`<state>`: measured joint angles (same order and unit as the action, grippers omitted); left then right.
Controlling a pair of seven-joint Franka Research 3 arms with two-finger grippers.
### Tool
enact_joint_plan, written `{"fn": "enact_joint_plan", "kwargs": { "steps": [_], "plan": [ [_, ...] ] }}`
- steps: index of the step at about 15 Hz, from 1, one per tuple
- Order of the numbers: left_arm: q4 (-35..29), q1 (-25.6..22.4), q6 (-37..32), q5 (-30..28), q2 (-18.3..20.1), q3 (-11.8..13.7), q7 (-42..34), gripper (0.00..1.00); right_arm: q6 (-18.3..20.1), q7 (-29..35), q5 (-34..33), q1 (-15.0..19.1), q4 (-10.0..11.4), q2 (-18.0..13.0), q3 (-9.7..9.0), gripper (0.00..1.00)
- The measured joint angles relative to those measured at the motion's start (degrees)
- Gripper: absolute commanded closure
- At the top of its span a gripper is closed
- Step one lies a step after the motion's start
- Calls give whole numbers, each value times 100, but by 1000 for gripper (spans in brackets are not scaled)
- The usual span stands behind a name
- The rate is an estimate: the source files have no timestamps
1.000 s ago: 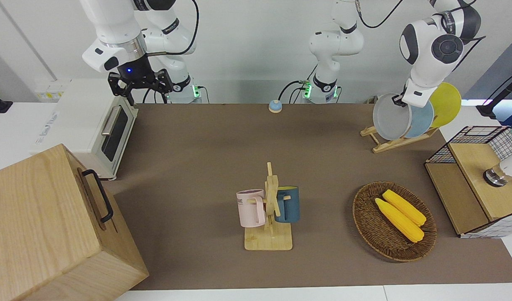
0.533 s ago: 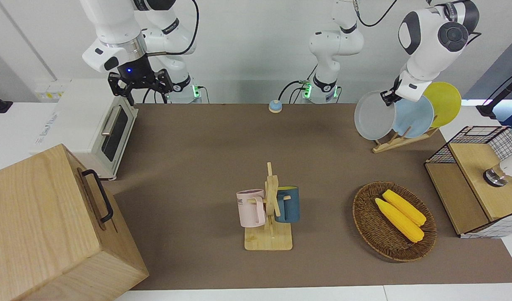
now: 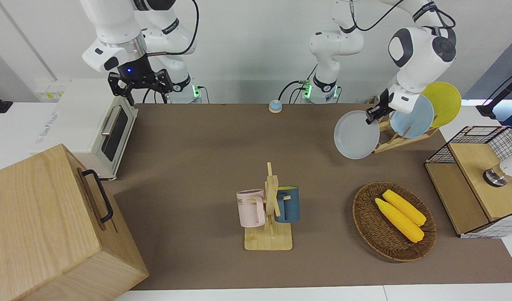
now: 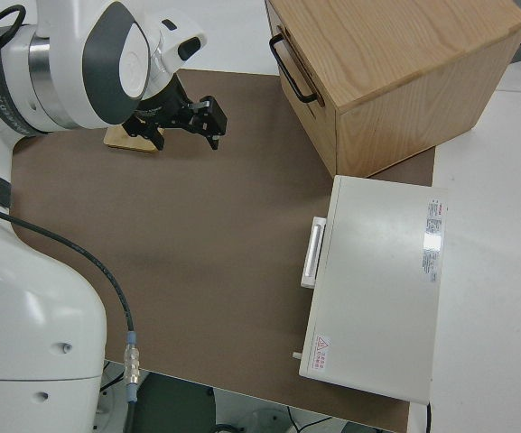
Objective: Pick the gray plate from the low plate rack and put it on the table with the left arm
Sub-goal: 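Lift the gray plate out of the rack and carry it away from the rack, then lower the gray plate flat onto the table and open the left gripper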
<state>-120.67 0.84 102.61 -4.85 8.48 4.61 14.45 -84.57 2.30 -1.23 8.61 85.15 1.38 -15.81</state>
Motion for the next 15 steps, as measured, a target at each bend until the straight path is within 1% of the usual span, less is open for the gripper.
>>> {"fn": "enact_joint_plan", "kwargs": {
  "steps": [2, 7, 8, 9, 10, 12, 15],
  "plan": [
    [-328, 36, 329, -5, 34, -60, 65, 980, 0, 0, 0, 0, 0, 0, 0, 17],
    [-953, 48, 742, -7, 123, -103, 75, 980, 0, 0, 0, 0, 0, 0, 0, 17],
    [-1115, 48, 902, -8, 173, -130, 75, 971, 0, 0, 0, 0, 0, 0, 0, 17],
    [-1180, 48, 956, -8, 221, -132, 75, 928, 0, 0, 0, 0, 0, 0, 0, 17],
    [-1238, 48, 1007, -8, 272, -139, 75, 832, 0, 0, 0, 0, 0, 0, 0, 17],
    [-1299, 47, 1035, -8, 325, -181, 76, 329, 0, 0, 0, 0, 0, 0, 0, 17],
    [-1433, 49, 1048, -17, 286, -286, 88, 198, 0, 0, 0, 0, 0, 0, 0, 17]
  ]
}}
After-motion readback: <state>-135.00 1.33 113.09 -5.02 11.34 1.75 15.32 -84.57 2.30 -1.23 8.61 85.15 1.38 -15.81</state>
